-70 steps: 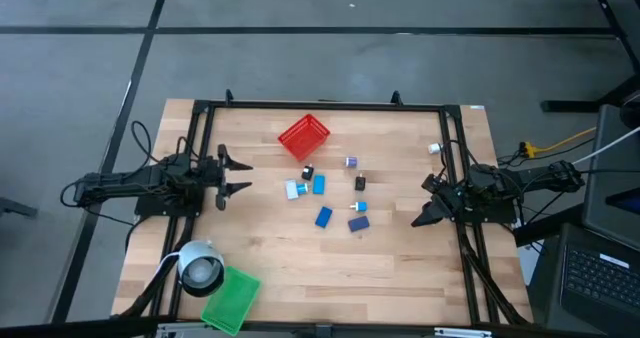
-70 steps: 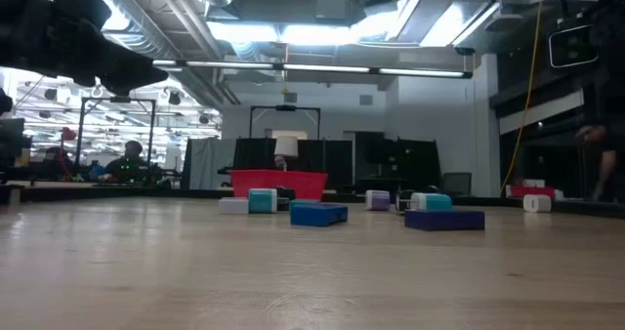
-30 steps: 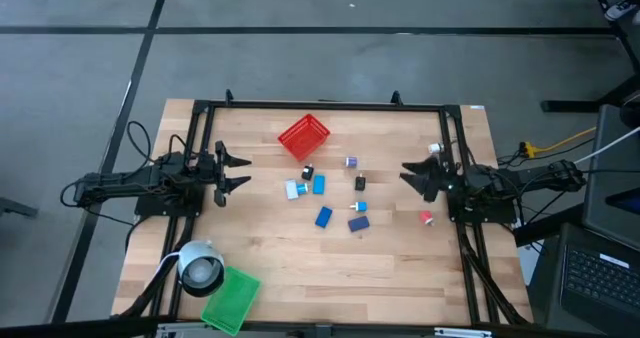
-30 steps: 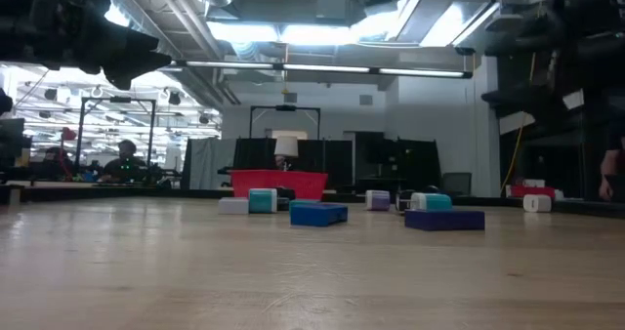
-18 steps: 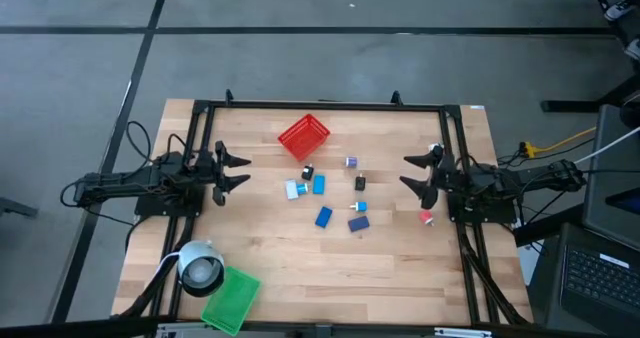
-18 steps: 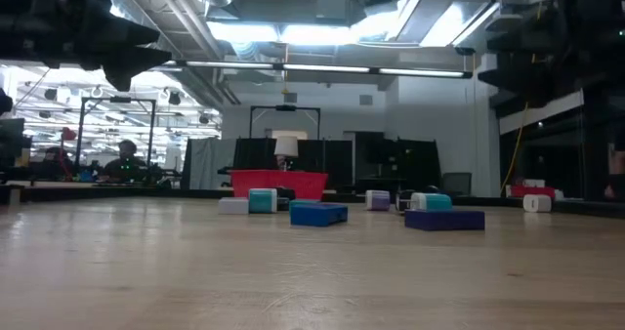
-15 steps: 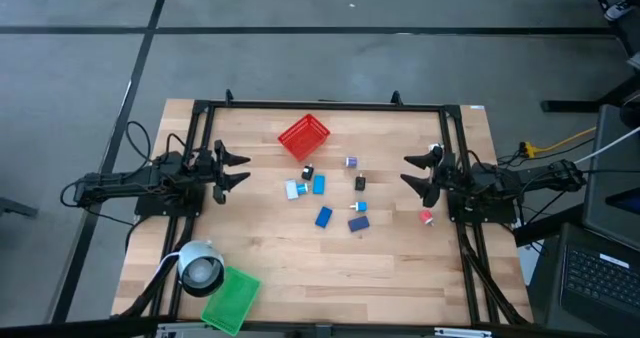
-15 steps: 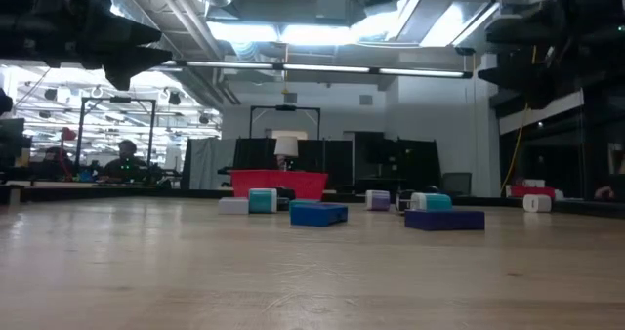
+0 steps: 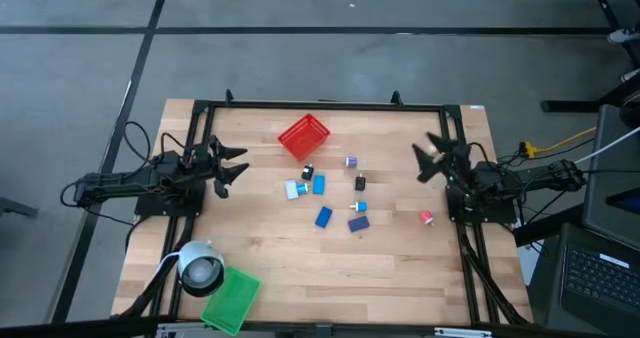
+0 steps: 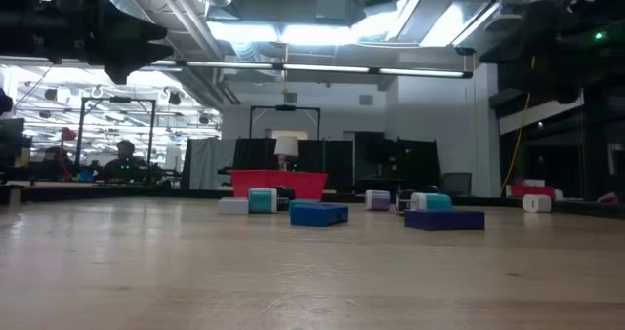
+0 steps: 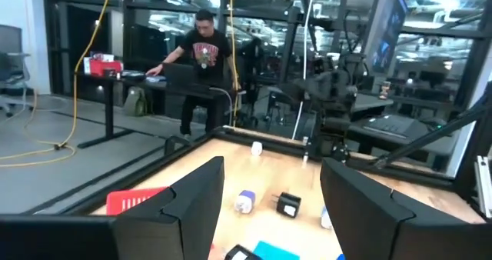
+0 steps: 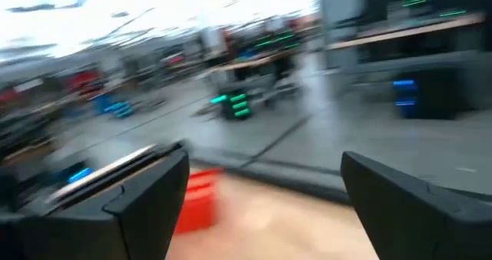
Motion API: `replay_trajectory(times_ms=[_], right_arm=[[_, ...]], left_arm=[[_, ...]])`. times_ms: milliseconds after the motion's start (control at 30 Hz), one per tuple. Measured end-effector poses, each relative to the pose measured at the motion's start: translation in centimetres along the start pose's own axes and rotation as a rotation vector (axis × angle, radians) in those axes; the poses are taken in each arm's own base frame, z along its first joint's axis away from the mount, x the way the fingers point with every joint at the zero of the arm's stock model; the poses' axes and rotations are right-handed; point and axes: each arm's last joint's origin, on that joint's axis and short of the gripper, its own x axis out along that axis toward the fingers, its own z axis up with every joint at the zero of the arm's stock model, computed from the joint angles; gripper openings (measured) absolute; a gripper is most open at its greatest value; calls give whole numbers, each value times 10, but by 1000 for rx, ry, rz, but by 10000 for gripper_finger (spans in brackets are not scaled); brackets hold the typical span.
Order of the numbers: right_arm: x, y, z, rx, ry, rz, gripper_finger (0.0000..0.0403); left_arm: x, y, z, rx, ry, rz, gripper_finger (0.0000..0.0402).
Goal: Pick & Place Office items
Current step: Put the white digital clock into the green bin
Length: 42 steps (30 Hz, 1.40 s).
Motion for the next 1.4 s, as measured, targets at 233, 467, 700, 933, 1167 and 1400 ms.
replay_trajectory(times_ms=[233,467,700,933,1167,1400], right_arm=[[-2,-10,1,-2,-61,-353,345],[-2,-11,1,-6,-65,-379,345],[-1,-9,1,-41,-46,-313,345],[-1,-8,9,-213,-42,-320,345],[2,-5,13,-181,-74,-190,345],[5,-6,15,-242,-90,-183,345]], left_arm=[[0,-1,-2,-31,20,-25,212],[0,4,3,110,-39,145,212],[0,6,4,243,-31,225,212],[5,7,-4,273,62,282,212],[14,7,-18,262,192,301,215],[29,3,-31,388,390,205,230]])
